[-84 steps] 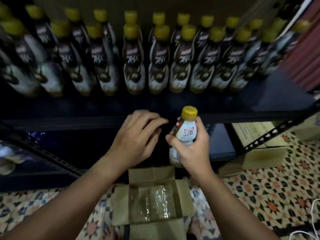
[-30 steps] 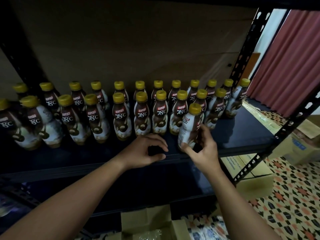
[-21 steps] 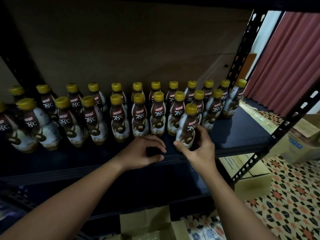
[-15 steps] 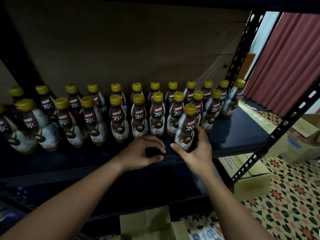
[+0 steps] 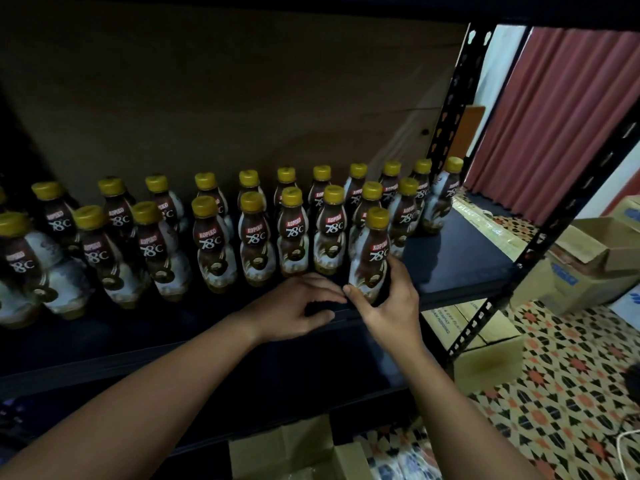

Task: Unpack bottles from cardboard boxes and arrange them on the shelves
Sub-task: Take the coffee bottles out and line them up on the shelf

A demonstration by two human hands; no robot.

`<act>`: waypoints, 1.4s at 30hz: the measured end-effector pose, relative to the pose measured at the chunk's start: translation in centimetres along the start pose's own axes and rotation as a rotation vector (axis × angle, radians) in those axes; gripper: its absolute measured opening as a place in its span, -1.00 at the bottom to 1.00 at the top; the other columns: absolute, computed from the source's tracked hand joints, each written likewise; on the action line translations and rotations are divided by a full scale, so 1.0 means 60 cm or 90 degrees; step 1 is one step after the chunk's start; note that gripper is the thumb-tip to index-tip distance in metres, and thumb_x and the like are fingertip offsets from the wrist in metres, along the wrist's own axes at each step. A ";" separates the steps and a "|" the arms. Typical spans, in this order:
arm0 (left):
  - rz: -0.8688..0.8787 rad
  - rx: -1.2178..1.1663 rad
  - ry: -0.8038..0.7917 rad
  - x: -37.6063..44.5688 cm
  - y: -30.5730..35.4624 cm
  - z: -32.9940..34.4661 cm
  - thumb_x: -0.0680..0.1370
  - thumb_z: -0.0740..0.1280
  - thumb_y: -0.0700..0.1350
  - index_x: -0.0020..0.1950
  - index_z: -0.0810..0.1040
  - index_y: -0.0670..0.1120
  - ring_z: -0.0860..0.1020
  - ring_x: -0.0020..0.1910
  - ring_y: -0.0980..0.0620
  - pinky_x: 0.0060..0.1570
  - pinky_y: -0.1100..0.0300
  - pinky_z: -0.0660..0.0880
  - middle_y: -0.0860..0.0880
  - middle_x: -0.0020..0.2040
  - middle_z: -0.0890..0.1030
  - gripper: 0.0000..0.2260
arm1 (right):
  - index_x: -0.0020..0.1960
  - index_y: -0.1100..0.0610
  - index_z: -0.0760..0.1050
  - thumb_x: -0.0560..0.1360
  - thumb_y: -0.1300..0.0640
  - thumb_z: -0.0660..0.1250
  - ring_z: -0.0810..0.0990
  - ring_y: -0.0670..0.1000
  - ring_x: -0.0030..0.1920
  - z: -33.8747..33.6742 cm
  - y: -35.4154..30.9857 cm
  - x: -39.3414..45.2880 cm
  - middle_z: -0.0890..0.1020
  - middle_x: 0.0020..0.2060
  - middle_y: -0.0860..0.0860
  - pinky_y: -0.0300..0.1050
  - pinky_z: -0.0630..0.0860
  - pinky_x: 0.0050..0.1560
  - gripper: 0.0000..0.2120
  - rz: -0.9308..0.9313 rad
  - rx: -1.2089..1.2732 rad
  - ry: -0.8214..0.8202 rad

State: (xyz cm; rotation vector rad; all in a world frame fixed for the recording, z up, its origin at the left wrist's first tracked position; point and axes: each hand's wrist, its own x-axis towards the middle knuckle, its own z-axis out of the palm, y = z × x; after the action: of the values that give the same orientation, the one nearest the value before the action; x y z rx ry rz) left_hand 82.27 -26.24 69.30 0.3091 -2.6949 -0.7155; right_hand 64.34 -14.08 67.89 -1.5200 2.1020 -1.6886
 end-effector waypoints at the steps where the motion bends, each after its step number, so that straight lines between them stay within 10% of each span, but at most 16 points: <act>1: 0.000 0.004 -0.001 0.012 0.003 0.007 0.63 0.35 -0.01 0.37 0.61 -0.01 0.46 0.37 0.17 0.40 0.15 0.39 0.10 0.36 0.57 -0.69 | 0.41 0.16 0.43 0.38 0.01 0.61 0.54 0.02 0.29 -0.007 0.005 0.002 0.58 0.25 0.02 0.03 0.51 0.28 -0.31 0.006 -0.003 0.004; 42: 0.034 -0.084 0.020 0.145 0.031 0.069 0.58 0.46 -0.04 0.33 0.64 -0.05 0.50 0.34 0.22 0.39 0.22 0.40 0.07 0.34 0.60 -0.68 | 0.33 0.10 0.43 0.36 0.14 0.62 0.60 0.10 0.20 -0.110 0.130 0.176 0.63 0.17 0.05 -0.10 0.49 0.14 -0.39 0.120 -0.120 -0.033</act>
State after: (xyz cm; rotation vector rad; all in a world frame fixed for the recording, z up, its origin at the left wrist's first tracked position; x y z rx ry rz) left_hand 72.52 -25.38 69.16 0.2137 -2.6007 -0.8602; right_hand 50.14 -17.22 69.92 -1.3407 2.3503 -1.4096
